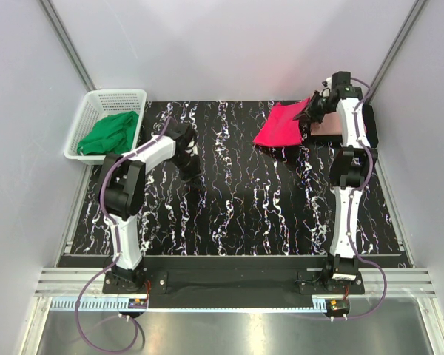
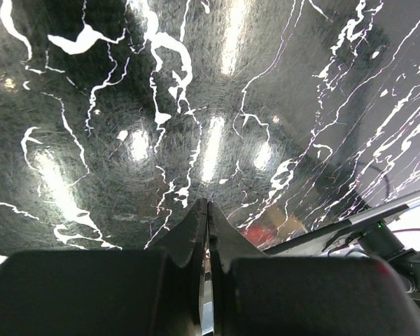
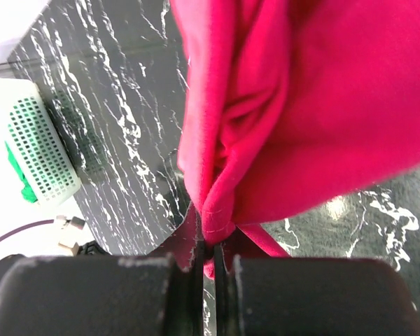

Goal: Fold and stack the t-shirts
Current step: Neatly place the folded tshirt to the corner

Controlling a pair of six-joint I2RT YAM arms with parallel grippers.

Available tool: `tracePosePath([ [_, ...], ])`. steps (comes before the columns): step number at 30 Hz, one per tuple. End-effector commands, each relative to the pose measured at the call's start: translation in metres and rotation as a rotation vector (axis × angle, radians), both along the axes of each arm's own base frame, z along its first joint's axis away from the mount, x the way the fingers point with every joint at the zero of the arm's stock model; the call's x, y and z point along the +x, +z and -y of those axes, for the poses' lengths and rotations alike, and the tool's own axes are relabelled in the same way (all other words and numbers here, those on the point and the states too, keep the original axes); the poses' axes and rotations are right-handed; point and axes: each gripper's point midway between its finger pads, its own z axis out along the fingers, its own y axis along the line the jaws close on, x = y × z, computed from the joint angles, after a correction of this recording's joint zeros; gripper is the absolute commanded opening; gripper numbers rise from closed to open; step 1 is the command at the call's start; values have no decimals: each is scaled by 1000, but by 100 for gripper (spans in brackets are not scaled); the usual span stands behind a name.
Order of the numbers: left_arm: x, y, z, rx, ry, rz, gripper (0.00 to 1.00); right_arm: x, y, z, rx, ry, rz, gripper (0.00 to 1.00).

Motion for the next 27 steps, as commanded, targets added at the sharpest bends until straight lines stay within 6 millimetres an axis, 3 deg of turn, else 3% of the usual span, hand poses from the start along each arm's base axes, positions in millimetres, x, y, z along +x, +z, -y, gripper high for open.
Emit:
tracePosePath([
  [1,4,3,10,-38,-17,13,5,2,55,18,-46,-24,127,0],
  [12,8,4,17,-53,-16,13,4,3,43,52,-83,-100,92,0],
  [27,13,4,27,-63,-18,11,4,12,69,70,-98,-131,176,0],
])
